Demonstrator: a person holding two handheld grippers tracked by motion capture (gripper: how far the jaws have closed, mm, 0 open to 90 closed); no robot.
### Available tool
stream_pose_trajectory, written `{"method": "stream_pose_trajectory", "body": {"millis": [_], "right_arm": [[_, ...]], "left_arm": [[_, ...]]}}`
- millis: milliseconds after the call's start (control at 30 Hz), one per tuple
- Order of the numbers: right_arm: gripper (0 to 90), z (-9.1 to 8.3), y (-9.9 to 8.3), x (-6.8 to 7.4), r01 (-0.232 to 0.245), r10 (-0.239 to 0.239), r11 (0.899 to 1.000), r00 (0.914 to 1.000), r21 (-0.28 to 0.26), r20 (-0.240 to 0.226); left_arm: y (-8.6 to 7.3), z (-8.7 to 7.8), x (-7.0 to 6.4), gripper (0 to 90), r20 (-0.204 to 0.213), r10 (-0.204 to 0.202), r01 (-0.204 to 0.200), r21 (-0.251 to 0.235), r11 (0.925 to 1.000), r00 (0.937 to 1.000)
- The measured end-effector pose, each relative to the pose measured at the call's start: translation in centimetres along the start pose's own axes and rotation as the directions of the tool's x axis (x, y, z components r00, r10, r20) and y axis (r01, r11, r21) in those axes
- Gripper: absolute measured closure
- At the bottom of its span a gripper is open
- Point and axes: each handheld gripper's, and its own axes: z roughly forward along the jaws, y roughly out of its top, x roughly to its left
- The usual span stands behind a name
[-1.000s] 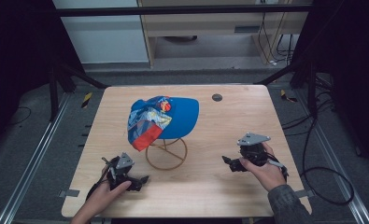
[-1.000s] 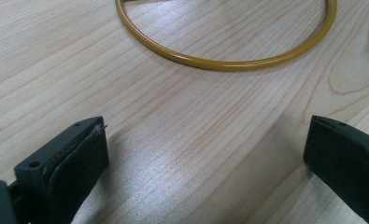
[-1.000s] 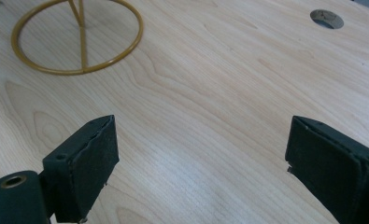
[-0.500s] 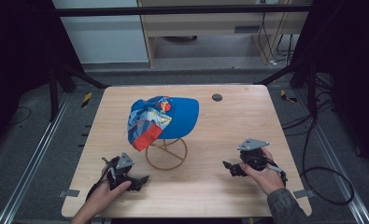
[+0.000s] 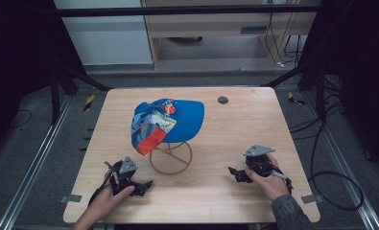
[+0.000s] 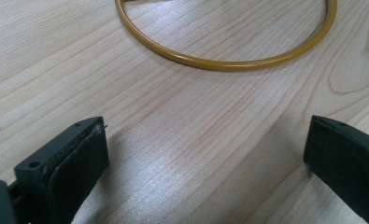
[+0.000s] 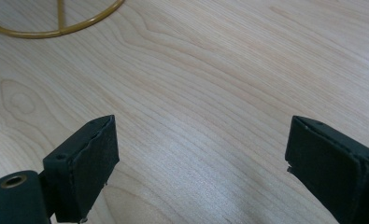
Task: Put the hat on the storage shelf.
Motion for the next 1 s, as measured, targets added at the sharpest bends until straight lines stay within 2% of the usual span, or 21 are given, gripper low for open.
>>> {"method": "stream_pose_trajectory", "body": {"millis": [367, 700, 767, 1000], "right_arm": [[9.8, 1.0, -0.6, 0.0, -0.032, 0.032, 0.999, 0.9993, 0.011, 0.021], [9.0, 2.0, -1.4, 0.3, -0.041, 0.040, 0.999, 0.9982, 0.028, 0.045], [8.1, 2.2, -1.5, 0.3, -0.036, 0.035, 0.999, 0.9982, 0.031, 0.049], [4.1, 2.3, -1.5, 0.4, -0.067, 0.064, 0.997, 0.9953, 0.036, 0.072]], "left_arm": [[0.0, 0.0, 0.0, 0.0, -0.001, -0.001, 0.001, 0.000, 1.0000, 1.0000], [0.0, 0.0, 0.0, 0.0, -0.001, -0.002, 0.002, -0.001, 1.0000, 1.0000], [0.0, 0.0, 0.0, 0.0, -0.002, -0.002, 0.002, 0.000, 1.0000, 1.0000], [0.0, 0.0, -0.1, 0.0, -0.003, -0.003, 0.003, -0.001, 1.0000, 1.0000]]}}
